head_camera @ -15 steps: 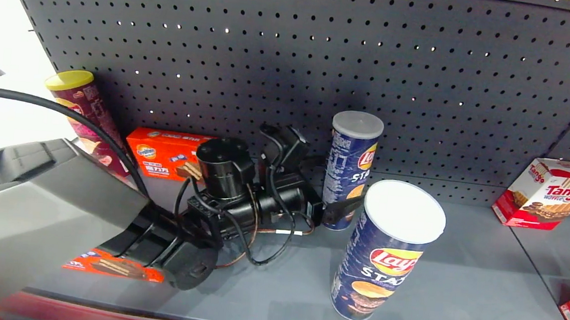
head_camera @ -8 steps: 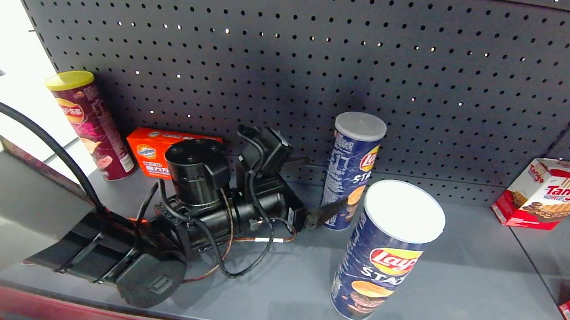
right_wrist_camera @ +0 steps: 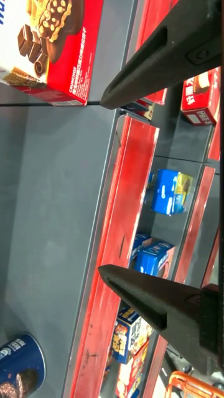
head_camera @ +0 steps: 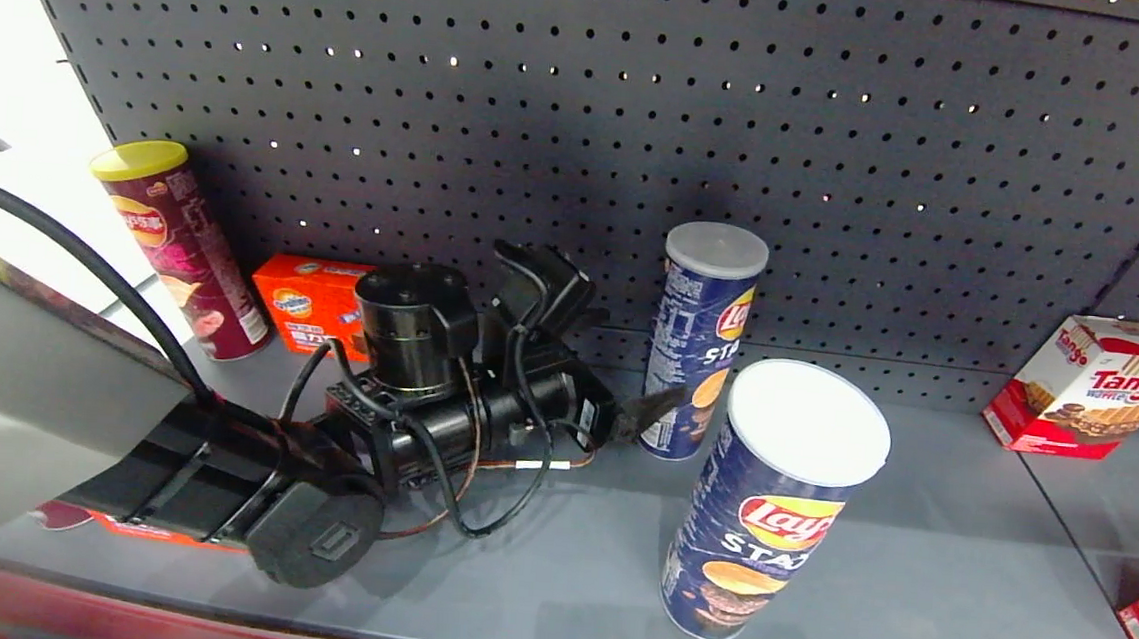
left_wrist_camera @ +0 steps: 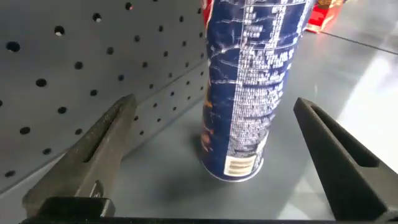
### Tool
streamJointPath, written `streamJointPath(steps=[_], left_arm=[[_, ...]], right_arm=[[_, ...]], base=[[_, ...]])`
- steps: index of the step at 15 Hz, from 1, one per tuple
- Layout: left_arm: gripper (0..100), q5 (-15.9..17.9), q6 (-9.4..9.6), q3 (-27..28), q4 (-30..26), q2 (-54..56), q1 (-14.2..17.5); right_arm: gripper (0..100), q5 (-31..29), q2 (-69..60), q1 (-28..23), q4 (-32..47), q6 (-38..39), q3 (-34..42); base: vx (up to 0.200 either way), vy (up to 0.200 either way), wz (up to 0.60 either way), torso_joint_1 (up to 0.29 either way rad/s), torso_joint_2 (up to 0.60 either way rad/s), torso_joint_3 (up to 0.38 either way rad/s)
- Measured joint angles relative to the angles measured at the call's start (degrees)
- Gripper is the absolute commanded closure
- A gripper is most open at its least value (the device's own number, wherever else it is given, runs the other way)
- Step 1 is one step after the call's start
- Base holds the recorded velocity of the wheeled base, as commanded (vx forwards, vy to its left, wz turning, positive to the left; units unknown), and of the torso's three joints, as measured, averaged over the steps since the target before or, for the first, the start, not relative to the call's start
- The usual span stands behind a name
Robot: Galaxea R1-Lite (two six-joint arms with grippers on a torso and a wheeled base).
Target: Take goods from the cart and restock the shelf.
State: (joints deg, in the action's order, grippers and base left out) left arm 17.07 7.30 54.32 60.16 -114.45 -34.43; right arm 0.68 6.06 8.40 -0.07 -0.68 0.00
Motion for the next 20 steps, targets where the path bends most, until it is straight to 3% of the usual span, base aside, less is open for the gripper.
streamJointPath(steps=[13,20], left_arm=[[0,-3.11,0.0,1.85,-2.02,-0.18,3.06],[0,-3.9,0.06,-1.29,-2.06,3.06,2.97]], right_arm=[[0,0.0,0.0,0.04,0.0,0.0,0.0],[0,0.0,0.0,0.0,0.0,0.0,0.0]], base=[[0.0,0.0,0.0,0.0,0.0,0.0],[0.0,0.0,0.0,0.0,0.0,0.0]])
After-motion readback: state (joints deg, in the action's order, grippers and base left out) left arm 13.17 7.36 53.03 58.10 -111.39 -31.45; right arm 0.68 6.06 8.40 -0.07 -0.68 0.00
